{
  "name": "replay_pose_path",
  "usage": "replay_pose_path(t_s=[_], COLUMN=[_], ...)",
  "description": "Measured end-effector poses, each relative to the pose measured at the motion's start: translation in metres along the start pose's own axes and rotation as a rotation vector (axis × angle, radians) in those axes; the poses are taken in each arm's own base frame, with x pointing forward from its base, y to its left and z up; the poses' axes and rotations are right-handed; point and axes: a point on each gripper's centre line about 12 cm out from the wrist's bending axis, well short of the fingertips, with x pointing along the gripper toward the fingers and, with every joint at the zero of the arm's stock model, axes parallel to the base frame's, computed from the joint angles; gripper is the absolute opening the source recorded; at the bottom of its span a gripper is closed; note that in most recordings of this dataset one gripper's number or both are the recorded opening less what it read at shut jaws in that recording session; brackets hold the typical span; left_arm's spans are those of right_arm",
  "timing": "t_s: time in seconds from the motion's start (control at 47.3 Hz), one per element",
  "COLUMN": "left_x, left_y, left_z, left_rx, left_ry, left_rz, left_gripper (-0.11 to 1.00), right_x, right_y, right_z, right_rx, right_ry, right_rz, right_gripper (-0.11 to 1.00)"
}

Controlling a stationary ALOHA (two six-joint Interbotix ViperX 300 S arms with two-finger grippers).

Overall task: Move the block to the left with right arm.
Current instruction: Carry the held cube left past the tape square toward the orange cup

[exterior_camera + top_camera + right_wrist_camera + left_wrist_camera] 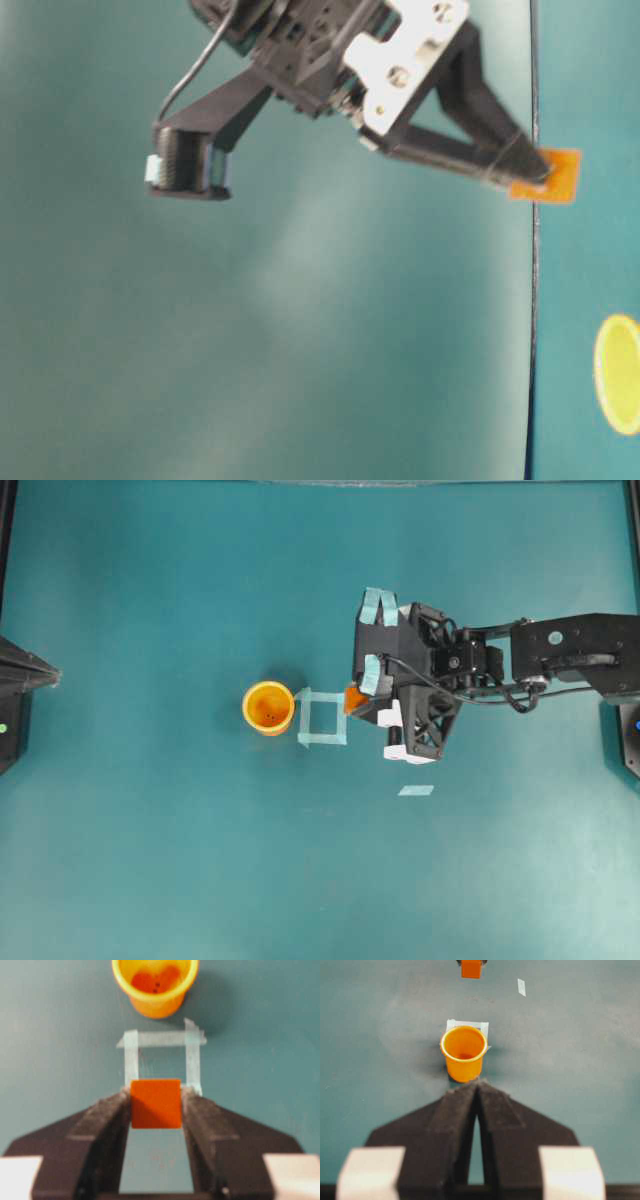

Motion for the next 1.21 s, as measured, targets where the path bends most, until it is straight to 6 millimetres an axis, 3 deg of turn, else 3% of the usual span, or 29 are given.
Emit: replay_pose_path(t_s=[0.296,0.909,1.205], left_x=[0.000,0.000,0.000], left_y=[0.000,0.000,0.000], left_z=[0.000,0.000,0.000], left_rx=[0.001,0.001,0.001], left_ry=[-0.002,-0.003,-0.002], left_rz=[0.002,0.001,0.002], left_gripper=[0.00,0.00,0.00], right_x=[-0.002,0.026,0.041], right_y=[0.000,-0.008,-0.008], right_z=[0.029,0.097,0.116], right_rx=[-0.041,-0.029,-0.032], right_ry=[-0.087,-0.268,-0.304], right_rz=[-0.008,-0.017,-0.016], right_gripper=[0.40,0.40,0.40])
